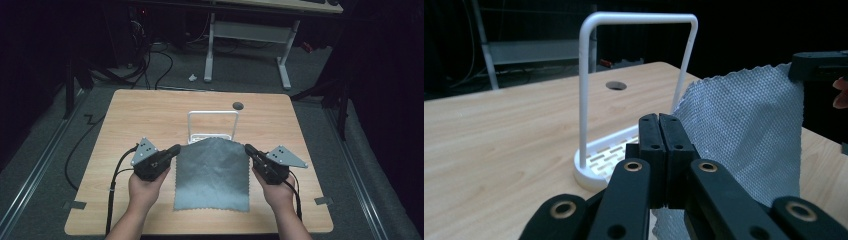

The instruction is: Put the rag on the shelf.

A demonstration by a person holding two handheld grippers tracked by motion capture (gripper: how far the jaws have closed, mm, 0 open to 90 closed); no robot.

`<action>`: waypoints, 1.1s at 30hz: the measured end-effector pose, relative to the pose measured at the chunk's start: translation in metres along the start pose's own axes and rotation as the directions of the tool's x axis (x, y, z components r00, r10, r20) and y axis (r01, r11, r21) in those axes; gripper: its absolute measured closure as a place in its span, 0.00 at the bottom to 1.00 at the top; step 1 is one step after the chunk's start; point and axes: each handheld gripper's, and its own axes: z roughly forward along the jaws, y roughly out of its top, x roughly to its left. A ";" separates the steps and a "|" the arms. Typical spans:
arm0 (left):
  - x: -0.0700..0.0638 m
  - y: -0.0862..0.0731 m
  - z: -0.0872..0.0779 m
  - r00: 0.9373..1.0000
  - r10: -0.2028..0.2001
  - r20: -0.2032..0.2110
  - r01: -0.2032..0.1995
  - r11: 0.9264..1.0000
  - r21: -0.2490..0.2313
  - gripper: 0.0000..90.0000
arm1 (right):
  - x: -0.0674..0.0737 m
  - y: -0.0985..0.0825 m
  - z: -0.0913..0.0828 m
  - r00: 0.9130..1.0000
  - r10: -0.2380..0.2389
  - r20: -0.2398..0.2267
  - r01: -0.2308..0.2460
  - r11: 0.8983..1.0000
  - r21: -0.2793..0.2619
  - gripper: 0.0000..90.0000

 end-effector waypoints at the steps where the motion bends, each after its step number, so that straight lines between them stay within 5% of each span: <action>1: 0.001 0.003 0.000 1.000 0.002 -0.001 -0.002 1.000 -0.003 0.99 | -0.001 0.003 0.000 1.000 0.001 0.001 -0.001 1.000 -0.008 1.00; 27: 0.009 0.081 -0.003 0.993 0.107 -0.056 -0.113 0.986 -0.124 0.99 | -0.021 0.069 -0.005 0.999 -0.016 0.051 0.024 0.989 -0.143 1.00; 33: 0.018 0.086 0.002 0.994 0.089 -0.064 -0.097 0.987 -0.125 0.99 | -0.030 0.075 0.001 0.999 0.014 0.051 -0.007 0.990 -0.138 1.00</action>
